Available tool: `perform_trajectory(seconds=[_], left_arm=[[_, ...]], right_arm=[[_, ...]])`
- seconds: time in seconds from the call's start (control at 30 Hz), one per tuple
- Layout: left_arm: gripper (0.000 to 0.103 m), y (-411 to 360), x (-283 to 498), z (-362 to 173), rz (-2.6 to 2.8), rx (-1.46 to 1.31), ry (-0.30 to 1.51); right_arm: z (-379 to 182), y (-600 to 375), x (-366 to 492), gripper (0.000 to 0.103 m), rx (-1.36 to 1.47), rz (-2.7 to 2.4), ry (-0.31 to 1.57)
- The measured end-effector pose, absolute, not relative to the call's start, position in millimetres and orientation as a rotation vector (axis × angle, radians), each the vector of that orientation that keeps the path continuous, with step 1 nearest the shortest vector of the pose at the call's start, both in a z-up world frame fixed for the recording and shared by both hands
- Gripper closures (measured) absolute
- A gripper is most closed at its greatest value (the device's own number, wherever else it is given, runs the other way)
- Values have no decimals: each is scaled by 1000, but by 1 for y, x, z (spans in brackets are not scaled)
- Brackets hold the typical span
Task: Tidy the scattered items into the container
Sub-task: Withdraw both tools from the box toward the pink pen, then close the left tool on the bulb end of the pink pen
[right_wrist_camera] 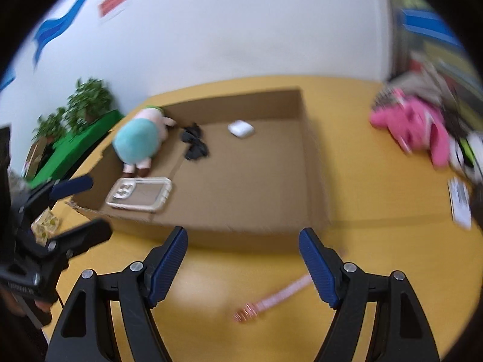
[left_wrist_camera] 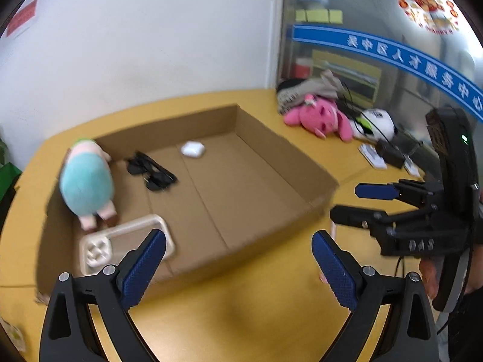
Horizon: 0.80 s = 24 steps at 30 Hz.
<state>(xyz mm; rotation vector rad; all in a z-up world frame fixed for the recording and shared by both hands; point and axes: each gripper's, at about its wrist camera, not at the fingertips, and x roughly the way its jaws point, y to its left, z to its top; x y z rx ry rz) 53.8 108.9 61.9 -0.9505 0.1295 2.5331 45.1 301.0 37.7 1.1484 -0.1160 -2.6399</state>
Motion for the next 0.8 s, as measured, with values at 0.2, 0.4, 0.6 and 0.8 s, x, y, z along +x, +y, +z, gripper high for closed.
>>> perform_trajectory(seconds=[0.2, 0.4, 0.6, 0.8], left_arm=[[4, 154, 67, 27, 2401, -1017, 219], [4, 199, 72, -5, 2247, -1110, 330], [8, 220, 67, -21, 2182, -1159, 399], [35, 232, 68, -40, 2118, -1231, 479]], right_arm=[[-7, 340, 50, 27, 1335, -2667, -222], [-20, 365, 54, 27, 1381, -2680, -312], [-30, 375, 61, 27, 1419, -2662, -343], [-39, 383, 66, 27, 1439, -2645, -373]])
